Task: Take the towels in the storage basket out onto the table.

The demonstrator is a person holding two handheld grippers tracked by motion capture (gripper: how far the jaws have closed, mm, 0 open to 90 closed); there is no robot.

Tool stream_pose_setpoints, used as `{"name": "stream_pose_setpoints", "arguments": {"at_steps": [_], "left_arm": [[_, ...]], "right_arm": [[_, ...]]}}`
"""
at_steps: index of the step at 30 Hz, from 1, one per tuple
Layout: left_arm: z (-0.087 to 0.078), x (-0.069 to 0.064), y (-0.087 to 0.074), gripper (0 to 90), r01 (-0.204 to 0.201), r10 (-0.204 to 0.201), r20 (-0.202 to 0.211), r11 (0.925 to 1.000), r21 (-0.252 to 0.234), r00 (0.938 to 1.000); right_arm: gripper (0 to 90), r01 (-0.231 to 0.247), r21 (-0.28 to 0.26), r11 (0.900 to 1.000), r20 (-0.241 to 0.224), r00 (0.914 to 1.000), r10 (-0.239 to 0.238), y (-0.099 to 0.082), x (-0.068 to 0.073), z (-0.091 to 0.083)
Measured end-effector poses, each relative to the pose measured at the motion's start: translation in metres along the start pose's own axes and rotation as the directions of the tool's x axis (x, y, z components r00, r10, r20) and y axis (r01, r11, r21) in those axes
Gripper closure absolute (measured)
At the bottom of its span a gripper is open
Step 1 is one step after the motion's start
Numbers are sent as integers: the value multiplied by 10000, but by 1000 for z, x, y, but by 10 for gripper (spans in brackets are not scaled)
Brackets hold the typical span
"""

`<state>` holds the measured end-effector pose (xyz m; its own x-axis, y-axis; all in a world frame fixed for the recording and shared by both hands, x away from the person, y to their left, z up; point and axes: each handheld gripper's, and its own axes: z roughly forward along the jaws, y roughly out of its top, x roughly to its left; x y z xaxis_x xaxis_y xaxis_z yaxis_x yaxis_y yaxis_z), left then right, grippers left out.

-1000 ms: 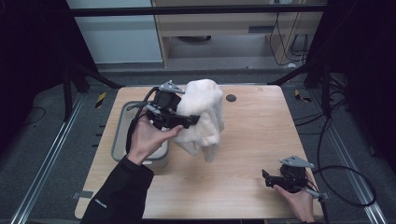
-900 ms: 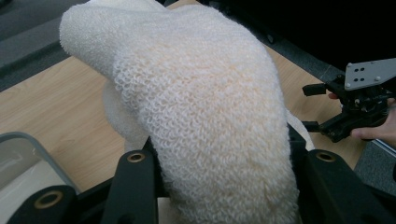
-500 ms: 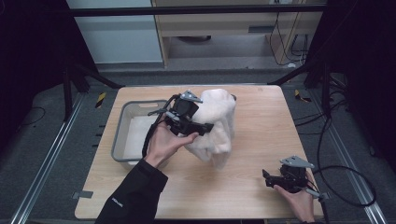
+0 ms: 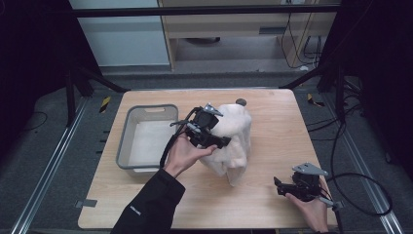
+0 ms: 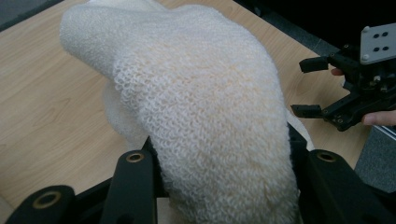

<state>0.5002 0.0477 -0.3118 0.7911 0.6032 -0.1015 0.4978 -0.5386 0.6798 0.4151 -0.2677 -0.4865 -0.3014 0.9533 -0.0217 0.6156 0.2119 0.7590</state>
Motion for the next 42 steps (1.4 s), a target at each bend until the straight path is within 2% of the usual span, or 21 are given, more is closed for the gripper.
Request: {"name": "stream_pose_setpoints", "arguments": {"at_steps": [4, 13, 20, 35, 42], "left_arm": [[12, 2, -4, 532, 14, -15, 20, 9997, 226, 10000], [33, 5, -13, 521, 224, -232, 199, 9990, 390, 9995], [53, 4, -18, 503, 250, -269, 238, 9966, 782, 9994], [79, 3, -26, 479, 275, -318, 338, 9924, 1203, 9989], [90, 3, -35, 427, 342, -378, 245, 9903, 1344, 9990]], "right_arm": [[70, 2, 14, 10000, 29, 10000, -2, 0, 0, 0], [70, 25, 27, 10000, 75, 10000, -26, 0, -1, 0], [65, 126, 13, 9999, 148, 9998, -126, 0, -2, 1], [63, 133, 63, 9999, 176, 9998, -134, 0, -2, 2], [62, 151, 67, 9999, 170, 9997, -152, -1, -2, 2]]}}
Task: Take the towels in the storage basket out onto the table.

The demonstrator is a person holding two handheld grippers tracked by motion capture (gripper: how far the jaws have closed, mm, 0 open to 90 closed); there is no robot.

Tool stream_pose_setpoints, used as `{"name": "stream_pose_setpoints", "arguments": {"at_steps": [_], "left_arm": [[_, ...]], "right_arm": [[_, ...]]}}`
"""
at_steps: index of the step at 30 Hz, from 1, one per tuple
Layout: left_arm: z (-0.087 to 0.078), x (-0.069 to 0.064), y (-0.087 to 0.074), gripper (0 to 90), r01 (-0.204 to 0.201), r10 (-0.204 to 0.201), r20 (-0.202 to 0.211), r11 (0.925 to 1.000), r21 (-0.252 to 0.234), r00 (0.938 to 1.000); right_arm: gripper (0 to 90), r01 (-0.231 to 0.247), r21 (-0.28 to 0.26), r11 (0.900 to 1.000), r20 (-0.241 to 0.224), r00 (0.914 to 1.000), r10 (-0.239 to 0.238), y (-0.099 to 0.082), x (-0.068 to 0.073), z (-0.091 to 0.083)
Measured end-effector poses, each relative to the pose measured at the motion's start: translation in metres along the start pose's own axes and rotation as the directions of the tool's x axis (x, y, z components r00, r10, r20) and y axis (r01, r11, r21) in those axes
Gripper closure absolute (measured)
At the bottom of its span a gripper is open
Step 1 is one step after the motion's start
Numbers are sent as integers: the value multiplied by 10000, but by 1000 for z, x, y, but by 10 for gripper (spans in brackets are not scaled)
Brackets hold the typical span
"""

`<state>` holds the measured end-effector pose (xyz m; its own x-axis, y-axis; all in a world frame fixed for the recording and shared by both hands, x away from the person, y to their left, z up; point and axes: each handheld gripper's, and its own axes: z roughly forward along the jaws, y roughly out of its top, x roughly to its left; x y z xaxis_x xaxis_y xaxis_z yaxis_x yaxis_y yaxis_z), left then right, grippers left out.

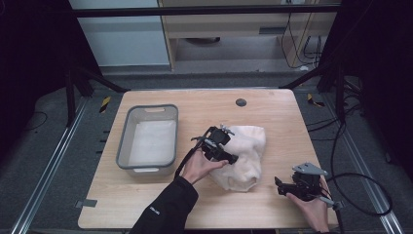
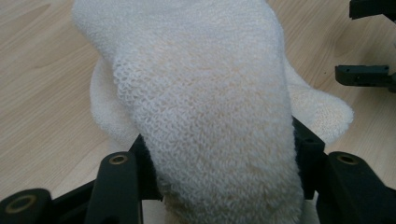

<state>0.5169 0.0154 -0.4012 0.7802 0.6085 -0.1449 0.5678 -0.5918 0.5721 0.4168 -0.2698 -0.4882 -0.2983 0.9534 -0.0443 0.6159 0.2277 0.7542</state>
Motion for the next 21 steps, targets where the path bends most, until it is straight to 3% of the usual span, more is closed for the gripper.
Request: {"name": "stream_pose_setpoints", "arguments": {"at_steps": [4, 12, 21], "left_arm": [[5, 1, -5, 395, -131, 132, -127, 9999, 50, 9998], [15, 5, -15, 311, 41, -40, -67, 9999, 154, 10000], [10, 7, -23, 200, -61, 62, -94, 9999, 129, 9999]], "right_arm": [[61, 0, 3, 10000, 24, 10000, 0, 0, 0, 0], [60, 94, 5, 10000, 64, 9999, -94, 0, 0, 1], [59, 85, 6, 10000, 96, 9999, -85, 0, 0, 1]]}}
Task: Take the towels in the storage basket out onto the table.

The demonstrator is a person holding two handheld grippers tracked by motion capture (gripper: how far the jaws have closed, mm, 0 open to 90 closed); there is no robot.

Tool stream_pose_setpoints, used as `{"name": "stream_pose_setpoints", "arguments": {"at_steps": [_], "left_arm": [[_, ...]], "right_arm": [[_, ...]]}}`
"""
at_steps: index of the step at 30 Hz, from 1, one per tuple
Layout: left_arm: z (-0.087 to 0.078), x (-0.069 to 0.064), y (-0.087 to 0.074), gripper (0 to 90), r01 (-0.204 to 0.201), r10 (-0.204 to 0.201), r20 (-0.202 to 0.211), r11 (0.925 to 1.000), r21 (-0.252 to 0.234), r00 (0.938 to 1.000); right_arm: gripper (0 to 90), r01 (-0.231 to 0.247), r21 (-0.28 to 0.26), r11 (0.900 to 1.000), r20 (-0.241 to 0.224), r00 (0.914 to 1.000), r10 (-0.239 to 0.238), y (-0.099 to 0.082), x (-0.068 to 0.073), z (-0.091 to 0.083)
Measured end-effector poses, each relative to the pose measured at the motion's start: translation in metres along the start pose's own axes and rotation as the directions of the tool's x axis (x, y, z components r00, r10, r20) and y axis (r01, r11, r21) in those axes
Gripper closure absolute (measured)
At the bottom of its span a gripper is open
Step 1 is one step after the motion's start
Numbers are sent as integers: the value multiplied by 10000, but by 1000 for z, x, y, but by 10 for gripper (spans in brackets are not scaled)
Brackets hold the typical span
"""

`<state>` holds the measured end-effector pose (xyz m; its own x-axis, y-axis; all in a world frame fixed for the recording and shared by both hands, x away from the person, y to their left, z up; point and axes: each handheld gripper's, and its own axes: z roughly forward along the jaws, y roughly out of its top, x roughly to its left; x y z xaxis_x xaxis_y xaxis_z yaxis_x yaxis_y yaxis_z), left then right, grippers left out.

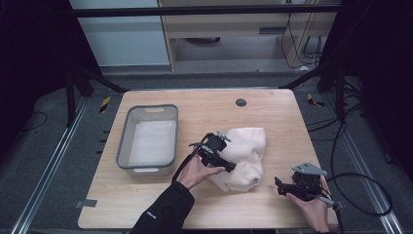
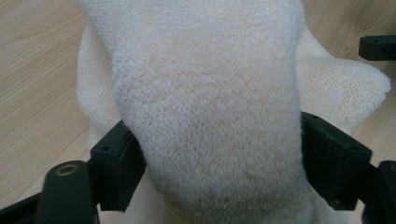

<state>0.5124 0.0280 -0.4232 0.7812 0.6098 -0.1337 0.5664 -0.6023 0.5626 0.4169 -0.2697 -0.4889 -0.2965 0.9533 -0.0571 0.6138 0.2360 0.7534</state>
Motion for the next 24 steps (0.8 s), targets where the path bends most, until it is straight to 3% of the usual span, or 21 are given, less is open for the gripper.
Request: {"name": "stream_pose_setpoints", "arguments": {"at_steps": [8, 15, 24], "left_arm": [[-18, 4, -10, 152, -55, 53, -22, 9987, -504, 10000], [-43, 7, -22, 144, -33, 3, -234, 9922, -1248, 9997], [-61, 11, -42, 144, -89, 18, -418, 9853, -1708, 9991]], "right_arm": [[58, -2, 18, 10000, 2, 10000, 2, 0, 0, 0], [58, -8, 21, 10000, 21, 10000, 8, 0, 0, 0], [57, 2, 25, 10000, 38, 10000, -2, 0, 0, 0]]}}
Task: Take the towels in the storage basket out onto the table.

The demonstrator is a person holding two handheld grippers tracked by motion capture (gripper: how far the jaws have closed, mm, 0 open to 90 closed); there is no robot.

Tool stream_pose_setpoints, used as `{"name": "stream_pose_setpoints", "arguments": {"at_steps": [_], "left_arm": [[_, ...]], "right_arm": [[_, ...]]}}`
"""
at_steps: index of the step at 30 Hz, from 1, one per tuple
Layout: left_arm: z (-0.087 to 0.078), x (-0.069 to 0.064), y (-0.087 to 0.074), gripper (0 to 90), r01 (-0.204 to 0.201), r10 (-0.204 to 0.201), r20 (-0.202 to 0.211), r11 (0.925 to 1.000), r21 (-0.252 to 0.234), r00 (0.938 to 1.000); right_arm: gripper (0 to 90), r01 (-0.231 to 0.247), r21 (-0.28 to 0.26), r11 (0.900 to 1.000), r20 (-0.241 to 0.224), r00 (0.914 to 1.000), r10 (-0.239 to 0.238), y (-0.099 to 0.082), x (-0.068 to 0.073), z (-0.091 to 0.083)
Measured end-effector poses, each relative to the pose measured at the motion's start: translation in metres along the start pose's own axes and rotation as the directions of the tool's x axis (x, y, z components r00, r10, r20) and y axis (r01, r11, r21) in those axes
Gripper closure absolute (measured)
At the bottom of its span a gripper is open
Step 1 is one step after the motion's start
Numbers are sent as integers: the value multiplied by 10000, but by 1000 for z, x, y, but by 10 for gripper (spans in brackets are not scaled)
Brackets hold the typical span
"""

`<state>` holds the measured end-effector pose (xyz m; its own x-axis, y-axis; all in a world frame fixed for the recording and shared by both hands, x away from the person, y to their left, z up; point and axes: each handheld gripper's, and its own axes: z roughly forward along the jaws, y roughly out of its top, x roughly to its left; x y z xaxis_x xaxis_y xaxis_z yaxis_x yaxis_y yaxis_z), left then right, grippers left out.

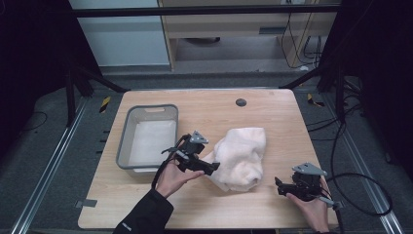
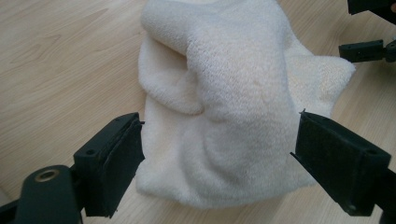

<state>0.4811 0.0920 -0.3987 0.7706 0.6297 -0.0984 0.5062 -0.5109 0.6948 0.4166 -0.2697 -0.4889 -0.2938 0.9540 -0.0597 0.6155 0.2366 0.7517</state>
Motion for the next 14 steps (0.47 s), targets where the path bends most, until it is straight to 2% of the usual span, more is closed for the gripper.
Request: {"name": "stream_pose_setpoints", "arguments": {"at_steps": [4, 14], "left_arm": [[-10, 3, -10, 147, -4, 1, -85, 9997, -253, 10000], [-33, 10, -46, 155, 324, -339, -200, 9971, -684, 9992]], "right_arm": [[57, 3, 14, 10000, 2, 10000, -3, 0, 0, 0], [52, 7, 142, 9999, 48, 10000, -7, -1, 1, 0]]}}
